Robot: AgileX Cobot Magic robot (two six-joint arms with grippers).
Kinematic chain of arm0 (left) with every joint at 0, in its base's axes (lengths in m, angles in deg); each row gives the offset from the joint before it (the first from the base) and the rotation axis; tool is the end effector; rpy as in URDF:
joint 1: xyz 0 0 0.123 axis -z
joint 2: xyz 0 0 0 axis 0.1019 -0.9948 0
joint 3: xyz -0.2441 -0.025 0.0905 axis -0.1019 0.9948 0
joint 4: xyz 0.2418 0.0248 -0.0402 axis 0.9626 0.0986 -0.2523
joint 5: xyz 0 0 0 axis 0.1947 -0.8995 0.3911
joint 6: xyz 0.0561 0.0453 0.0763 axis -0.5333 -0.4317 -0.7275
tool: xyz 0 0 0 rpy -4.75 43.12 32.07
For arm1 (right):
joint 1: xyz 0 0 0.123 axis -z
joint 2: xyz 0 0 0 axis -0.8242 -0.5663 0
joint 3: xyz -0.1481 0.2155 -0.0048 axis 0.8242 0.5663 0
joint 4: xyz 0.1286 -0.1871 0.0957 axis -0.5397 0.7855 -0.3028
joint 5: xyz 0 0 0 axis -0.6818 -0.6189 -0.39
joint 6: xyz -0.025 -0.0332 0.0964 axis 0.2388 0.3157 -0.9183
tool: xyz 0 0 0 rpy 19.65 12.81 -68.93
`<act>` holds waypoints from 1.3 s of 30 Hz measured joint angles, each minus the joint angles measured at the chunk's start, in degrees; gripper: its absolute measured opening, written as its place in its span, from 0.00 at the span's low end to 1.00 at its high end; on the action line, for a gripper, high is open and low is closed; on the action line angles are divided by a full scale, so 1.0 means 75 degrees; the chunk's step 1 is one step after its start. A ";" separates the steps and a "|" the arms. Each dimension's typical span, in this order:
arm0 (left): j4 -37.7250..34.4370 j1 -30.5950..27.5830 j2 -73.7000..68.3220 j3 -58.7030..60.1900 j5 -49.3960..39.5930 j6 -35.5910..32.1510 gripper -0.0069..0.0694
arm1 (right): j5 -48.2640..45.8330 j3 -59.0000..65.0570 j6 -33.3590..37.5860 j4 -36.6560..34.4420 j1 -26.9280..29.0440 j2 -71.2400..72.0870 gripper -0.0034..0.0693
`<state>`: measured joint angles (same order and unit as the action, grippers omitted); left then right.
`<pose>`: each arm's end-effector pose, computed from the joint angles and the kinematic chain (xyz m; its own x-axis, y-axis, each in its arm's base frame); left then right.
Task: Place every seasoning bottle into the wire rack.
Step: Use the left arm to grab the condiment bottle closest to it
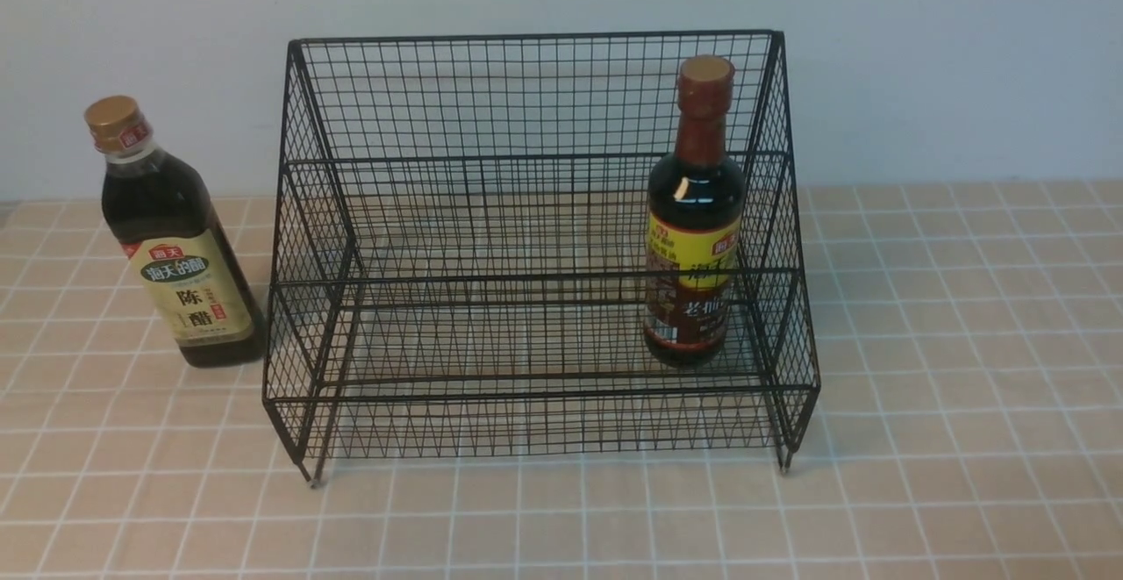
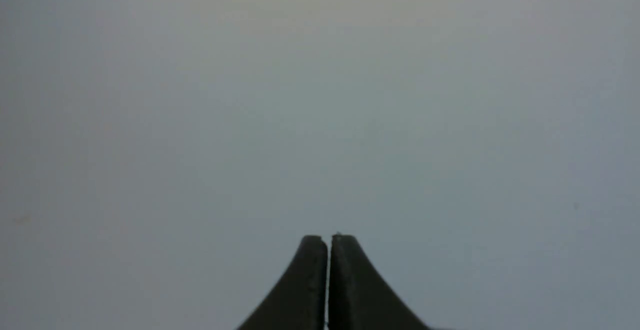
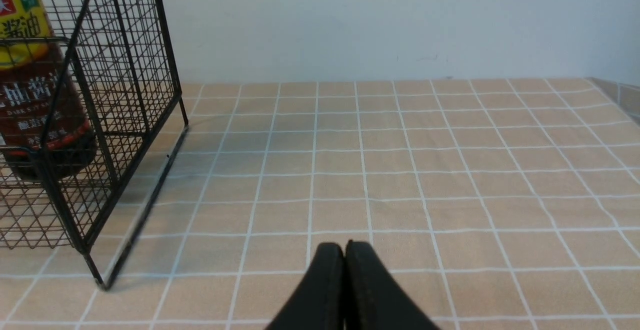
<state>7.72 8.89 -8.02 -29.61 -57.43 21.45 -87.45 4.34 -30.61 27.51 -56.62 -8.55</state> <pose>0.1107 -0.0005 0.3299 0.2933 -0.1479 -0.9445 0.0428 0.9890 -0.1415 0.0842 -0.0005 0.1706 -0.2766 0.0510 -0.9596 0.0161 0.9987 0.0484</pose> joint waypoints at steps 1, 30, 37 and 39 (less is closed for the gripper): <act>0.0007 0.0000 -0.0207 -0.0104 -0.0141 -0.0023 0.08 | 0.0000 0.0000 0.0000 0.0000 0.0000 0.0000 0.03; 0.1605 -0.1045 -0.7134 -0.6096 -0.5985 0.0822 0.12 | 0.0000 0.0000 0.0000 0.0000 0.0000 0.0000 0.03; 0.2025 -0.1053 -0.7506 -0.6102 -0.5101 0.0853 0.40 | 0.0000 0.0000 0.0000 0.0000 0.0000 0.0000 0.03; 0.2040 -0.1053 -0.7669 -0.6102 -0.4823 0.0858 0.53 | 0.0000 0.0000 0.0000 0.0000 0.0000 0.0000 0.03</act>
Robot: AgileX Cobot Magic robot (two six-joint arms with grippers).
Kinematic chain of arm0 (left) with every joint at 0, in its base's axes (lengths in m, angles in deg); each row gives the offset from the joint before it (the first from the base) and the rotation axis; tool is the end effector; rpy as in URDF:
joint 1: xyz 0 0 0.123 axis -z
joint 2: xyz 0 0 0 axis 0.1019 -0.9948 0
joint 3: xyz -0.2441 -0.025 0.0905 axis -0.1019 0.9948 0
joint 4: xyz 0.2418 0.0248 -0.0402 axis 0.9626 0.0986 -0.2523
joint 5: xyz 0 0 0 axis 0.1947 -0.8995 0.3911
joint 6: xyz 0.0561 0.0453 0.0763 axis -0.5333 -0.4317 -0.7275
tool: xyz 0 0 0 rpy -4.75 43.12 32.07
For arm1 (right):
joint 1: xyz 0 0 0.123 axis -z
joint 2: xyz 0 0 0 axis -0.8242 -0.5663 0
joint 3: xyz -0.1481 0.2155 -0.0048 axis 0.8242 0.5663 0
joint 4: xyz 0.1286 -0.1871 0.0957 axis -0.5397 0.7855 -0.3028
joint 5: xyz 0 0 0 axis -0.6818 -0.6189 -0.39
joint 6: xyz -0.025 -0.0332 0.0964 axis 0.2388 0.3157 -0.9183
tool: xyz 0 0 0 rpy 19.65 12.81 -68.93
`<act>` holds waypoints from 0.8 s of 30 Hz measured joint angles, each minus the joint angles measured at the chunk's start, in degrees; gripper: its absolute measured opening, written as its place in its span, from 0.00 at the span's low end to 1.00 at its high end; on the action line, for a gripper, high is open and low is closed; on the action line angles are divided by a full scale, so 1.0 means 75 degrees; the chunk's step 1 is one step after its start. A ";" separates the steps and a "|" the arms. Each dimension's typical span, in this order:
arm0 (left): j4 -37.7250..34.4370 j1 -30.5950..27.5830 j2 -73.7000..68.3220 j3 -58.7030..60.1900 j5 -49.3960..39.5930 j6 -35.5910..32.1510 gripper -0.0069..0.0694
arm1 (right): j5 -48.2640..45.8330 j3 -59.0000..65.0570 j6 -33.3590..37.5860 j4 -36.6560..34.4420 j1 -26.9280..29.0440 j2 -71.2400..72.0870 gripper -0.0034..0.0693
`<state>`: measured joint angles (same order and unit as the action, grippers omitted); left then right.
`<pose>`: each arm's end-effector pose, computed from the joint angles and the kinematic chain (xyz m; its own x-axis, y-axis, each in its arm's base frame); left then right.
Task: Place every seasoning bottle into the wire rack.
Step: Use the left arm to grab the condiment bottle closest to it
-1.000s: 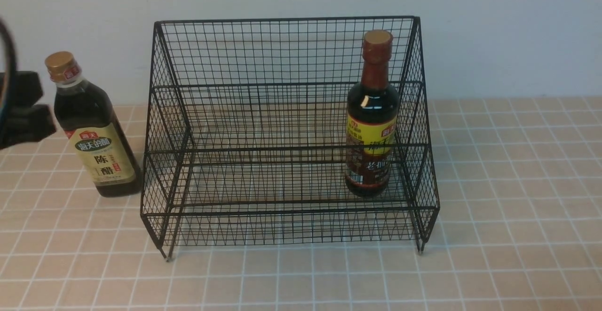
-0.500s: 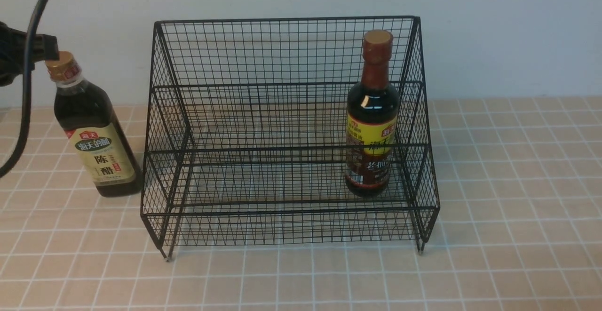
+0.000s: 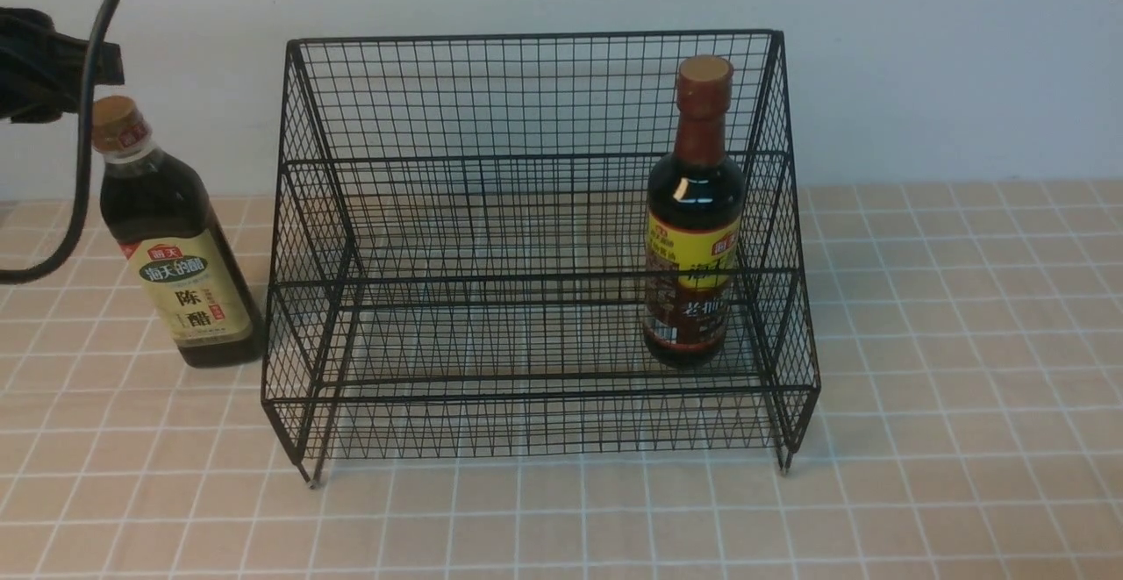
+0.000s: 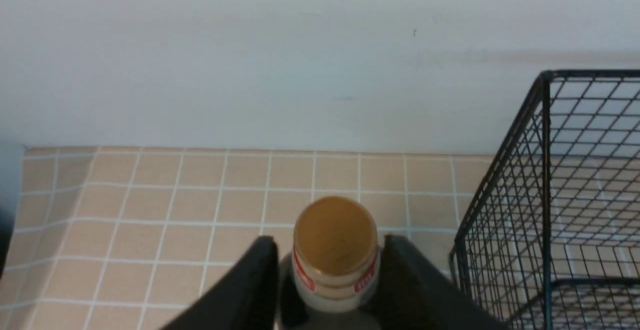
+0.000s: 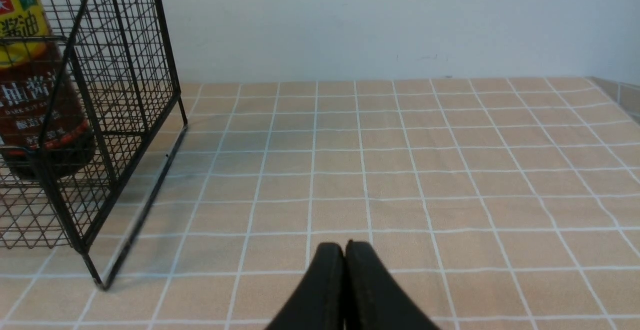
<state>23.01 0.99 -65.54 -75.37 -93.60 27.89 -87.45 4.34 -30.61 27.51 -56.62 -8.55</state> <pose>0.3167 0.0263 0.3327 -0.5033 -0.0242 -0.8638 -0.0701 0.9975 0.0130 0.0842 -0.0005 0.1706 -0.2766 0.0510 -0.9596 0.0161 0.9987 0.0484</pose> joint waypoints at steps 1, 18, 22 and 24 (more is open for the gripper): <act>0.0000 0.0000 -0.0018 0.0000 0.0024 0.0000 0.54 | 0.0000 0.0000 0.0000 0.0000 0.0000 0.0000 0.03; 0.0301 0.0000 -0.1585 -0.0002 0.1145 -0.0038 0.93 | 0.0000 0.0000 0.0007 0.0000 0.0000 0.0000 0.03; 0.0500 0.0000 -0.1802 -0.0002 0.1193 -0.0038 0.82 | 0.0000 0.0000 0.0007 0.0000 0.0000 0.0000 0.03; 0.0537 0.0000 -0.1875 -0.0009 0.1215 -0.0038 0.73 | 0.0000 0.0000 0.0007 0.0000 0.0000 0.0000 0.03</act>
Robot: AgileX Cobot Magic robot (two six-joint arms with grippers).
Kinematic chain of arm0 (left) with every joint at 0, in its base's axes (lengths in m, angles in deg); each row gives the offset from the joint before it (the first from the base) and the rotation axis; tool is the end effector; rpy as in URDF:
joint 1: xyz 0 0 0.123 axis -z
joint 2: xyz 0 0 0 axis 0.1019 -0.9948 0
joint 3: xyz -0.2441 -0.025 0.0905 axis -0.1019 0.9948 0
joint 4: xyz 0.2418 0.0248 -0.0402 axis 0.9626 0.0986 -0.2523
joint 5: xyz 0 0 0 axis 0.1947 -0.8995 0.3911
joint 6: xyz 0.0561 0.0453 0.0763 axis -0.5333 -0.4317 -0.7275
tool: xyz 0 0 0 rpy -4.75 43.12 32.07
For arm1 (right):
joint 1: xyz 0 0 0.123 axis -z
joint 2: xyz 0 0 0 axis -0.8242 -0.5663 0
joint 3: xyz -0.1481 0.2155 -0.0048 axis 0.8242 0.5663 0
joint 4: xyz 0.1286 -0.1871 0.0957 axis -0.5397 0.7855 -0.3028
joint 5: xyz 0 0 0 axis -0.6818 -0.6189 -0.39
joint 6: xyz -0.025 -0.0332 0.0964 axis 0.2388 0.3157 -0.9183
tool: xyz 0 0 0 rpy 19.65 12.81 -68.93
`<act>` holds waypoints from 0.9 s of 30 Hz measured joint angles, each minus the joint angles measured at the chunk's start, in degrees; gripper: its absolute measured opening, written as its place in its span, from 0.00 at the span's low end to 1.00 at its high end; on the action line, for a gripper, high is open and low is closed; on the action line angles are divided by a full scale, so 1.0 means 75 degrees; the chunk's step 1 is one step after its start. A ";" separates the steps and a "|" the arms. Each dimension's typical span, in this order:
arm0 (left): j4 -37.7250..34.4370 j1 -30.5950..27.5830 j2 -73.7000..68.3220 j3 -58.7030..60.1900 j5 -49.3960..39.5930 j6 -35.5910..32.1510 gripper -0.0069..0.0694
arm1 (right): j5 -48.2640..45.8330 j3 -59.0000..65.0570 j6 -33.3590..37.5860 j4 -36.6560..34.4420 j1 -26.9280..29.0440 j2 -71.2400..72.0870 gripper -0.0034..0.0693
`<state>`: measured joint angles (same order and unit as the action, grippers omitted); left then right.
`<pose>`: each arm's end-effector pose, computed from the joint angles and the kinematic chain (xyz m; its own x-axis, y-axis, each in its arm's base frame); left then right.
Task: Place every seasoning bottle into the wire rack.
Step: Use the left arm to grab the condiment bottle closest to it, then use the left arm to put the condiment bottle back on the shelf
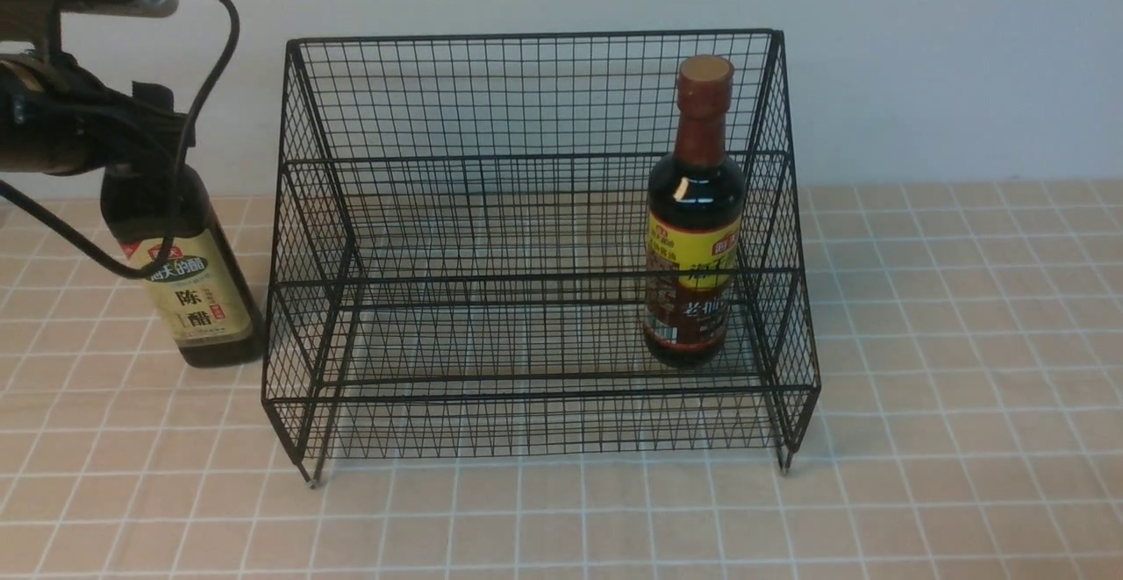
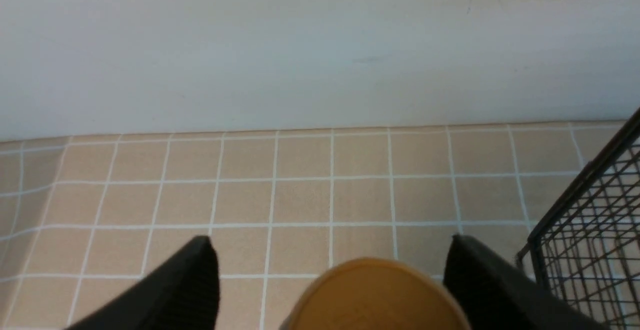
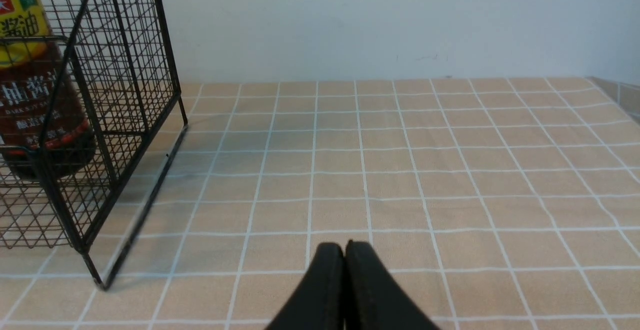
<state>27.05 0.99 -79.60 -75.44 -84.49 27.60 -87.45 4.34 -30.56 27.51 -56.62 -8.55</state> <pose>0.3686 0.0330 0.2625 -0.5795 0.0414 -0.8139 -0.0455 0.9955 0.0830 0.0842 -0.0005 0.1706 -0.2766 0.0501 -0.9597 0.0159 0.9987 0.0476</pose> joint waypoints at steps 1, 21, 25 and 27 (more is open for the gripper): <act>0.0000 0.0000 -0.0010 0.0001 0.0025 0.0000 0.71 | 0.0000 0.0000 0.0000 0.0000 0.0000 0.0000 0.03; 0.0580 -0.0003 0.1675 -0.0534 -0.0853 0.0137 0.49 | 0.0000 0.0000 0.0000 0.0000 0.0000 0.0000 0.03; 0.0532 -0.0003 0.2315 -0.0909 -0.0853 0.0137 0.49 | 0.0000 0.0000 0.0000 0.0000 0.0000 0.0000 0.03; 0.0525 0.0060 0.2603 -0.1089 -0.0853 0.0145 0.49 | 0.0000 0.0000 0.0000 0.0000 0.0000 0.0000 0.03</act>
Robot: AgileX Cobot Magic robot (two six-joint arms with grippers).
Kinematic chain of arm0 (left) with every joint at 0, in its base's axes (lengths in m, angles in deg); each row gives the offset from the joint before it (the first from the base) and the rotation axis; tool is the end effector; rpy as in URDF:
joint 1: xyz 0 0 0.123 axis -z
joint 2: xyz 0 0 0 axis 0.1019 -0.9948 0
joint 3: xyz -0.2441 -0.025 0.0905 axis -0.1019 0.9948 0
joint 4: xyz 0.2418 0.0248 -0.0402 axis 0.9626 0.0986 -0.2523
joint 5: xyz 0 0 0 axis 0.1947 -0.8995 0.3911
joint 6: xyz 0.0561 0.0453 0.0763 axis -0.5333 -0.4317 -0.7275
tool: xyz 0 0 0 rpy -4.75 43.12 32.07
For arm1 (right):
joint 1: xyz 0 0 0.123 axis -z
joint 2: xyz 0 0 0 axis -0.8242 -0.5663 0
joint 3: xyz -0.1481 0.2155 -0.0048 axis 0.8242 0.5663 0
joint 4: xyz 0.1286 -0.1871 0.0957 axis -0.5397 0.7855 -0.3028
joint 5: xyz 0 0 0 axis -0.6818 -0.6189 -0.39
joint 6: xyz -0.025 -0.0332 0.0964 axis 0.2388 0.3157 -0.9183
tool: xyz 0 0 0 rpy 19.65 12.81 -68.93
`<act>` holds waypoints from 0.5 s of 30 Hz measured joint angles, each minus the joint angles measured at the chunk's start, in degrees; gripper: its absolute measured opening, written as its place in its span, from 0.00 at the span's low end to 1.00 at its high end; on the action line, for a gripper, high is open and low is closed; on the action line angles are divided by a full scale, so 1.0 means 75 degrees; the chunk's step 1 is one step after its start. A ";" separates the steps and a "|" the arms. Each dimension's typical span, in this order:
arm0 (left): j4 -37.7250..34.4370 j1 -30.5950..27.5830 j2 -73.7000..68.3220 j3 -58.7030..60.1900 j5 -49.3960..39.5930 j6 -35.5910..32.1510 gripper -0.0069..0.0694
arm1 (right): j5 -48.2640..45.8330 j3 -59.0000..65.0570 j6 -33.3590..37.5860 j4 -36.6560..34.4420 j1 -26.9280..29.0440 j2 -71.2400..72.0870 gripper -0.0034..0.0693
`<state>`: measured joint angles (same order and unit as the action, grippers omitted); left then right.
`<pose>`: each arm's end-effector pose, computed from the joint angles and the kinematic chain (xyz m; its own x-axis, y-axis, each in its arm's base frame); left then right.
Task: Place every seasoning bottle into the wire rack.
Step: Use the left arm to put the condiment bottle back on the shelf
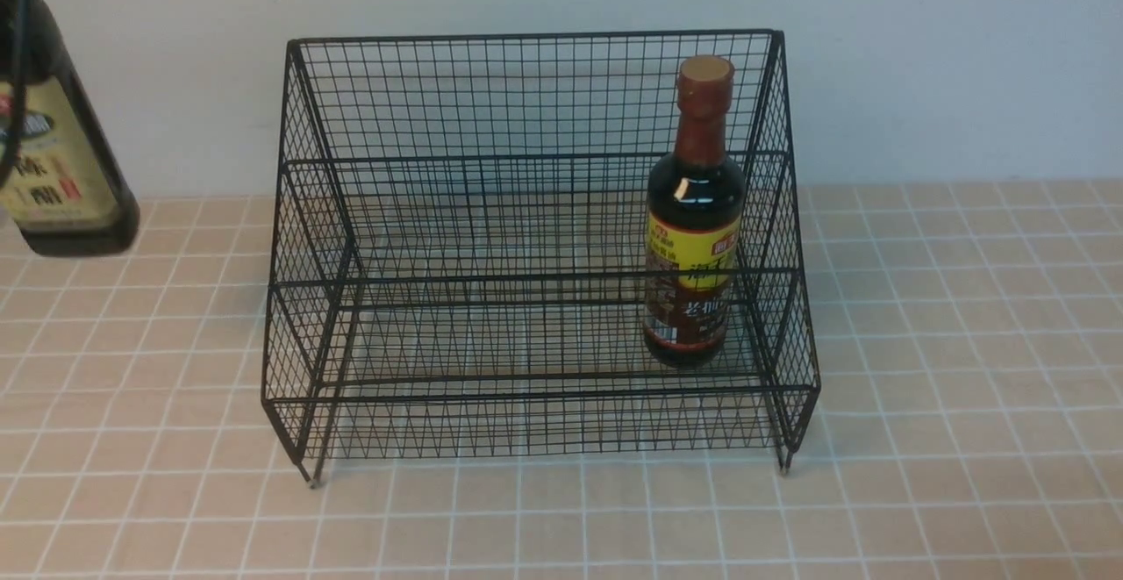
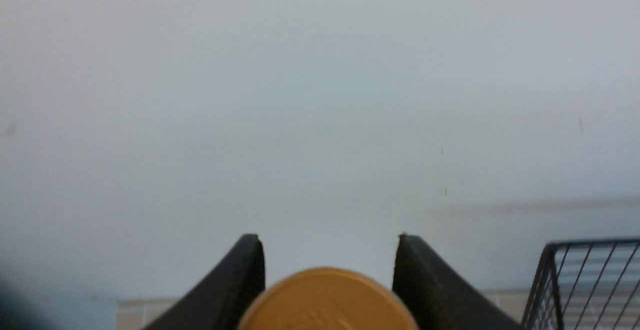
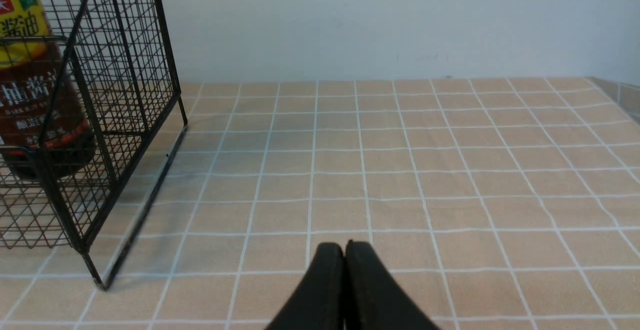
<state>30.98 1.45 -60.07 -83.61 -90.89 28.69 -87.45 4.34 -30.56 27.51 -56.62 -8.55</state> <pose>0.2955 0.0278 0.4161 -0.2499 0.1133 -0.9616 -0.0911 0.9860 0.1398 0.0842 -0.0005 0.1706 -0.2766 0.0501 -0.9597 0.0159 0.9987 0.0476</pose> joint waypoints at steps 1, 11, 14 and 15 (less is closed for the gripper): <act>0.0007 0.0063 0.0170 -0.0116 -0.0007 0.0000 0.49 | 0.0000 0.0000 0.0000 0.0000 0.0000 0.0000 0.03; -0.0009 0.1327 0.0726 -0.0560 -0.0036 0.0135 0.49 | 0.0000 0.0000 0.0000 0.0000 0.0000 0.0000 0.03; -0.0027 0.1754 0.0583 -0.0560 0.0002 0.0427 0.49 | 0.0000 0.0000 0.0000 0.0000 0.0000 0.0000 0.03; -0.0027 0.1776 0.0583 -0.0560 0.0012 0.0445 0.49 | 0.0000 0.0000 0.0000 0.0000 0.0000 0.0000 0.03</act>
<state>30.78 14.77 -55.70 -87.81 -90.80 32.03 -87.45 4.34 -30.56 27.51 -56.62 -8.55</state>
